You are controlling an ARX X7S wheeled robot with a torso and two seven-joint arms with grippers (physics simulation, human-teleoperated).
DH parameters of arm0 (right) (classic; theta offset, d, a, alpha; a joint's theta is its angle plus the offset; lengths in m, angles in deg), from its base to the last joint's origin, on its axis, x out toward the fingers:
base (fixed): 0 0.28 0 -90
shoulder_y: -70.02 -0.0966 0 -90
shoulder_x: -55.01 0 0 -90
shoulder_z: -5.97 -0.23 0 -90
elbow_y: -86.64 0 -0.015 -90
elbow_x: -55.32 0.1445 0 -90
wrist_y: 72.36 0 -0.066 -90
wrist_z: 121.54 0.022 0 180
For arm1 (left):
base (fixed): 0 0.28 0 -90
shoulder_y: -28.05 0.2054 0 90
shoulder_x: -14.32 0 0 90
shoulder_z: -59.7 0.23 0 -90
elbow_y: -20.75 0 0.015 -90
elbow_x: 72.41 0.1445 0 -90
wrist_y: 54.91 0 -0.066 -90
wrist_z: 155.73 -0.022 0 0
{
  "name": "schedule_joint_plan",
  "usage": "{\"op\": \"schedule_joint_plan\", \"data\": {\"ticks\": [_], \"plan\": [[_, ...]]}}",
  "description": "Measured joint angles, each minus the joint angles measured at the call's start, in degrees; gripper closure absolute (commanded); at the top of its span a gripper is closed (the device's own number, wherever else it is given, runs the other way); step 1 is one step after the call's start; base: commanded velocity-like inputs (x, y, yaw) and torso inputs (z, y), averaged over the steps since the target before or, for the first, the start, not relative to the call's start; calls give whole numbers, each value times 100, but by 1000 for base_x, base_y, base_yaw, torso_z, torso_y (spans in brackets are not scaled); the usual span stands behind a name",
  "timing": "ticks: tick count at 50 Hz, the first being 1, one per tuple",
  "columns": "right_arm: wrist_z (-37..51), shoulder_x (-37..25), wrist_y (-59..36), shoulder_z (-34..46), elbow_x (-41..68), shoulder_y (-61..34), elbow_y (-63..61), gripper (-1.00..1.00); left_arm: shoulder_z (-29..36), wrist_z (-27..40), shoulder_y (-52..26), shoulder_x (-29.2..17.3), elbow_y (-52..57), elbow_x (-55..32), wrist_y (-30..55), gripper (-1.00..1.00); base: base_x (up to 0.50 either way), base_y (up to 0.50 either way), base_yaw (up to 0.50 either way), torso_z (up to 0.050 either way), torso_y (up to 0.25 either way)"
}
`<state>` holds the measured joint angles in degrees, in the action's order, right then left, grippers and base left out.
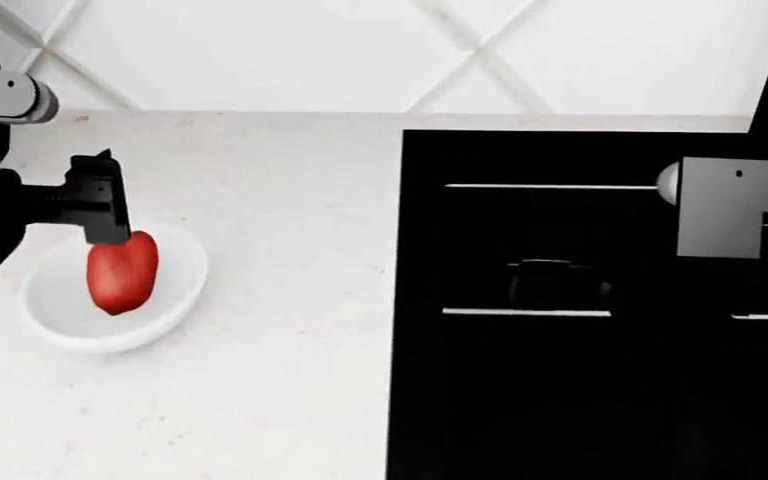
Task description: Pick the eggplants and mangos from the sink and place them in one bowl. Place the bell pepper in the other bowl. Then turn off the sink faucet.
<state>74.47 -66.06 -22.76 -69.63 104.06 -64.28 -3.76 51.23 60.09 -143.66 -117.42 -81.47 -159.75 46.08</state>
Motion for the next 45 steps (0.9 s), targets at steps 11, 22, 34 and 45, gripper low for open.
{"op": "schedule_joint_plan", "data": {"ticks": [11,22,34,45], "plan": [[13,-2,63,112,-162,-46,22,-100,-93,738,219,-858,1527,-66,-214,-100,0,0,0,0,0],[96,-19,70,85,-152,51,-39,-100,-111,1085,366,-1231,2185,-67,-305,-100,-181,0,0,0,0],[195,-64,-25,101,-111,144,-101,-100,-122,1240,473,-1331,2390,-66,-371,-100,-370,-236,0,0,0],[275,-131,-33,91,-135,225,-200,-100,-142,1300,542,-1356,2490,-67,-426,-100,-2,-500,0,0,0]]}}
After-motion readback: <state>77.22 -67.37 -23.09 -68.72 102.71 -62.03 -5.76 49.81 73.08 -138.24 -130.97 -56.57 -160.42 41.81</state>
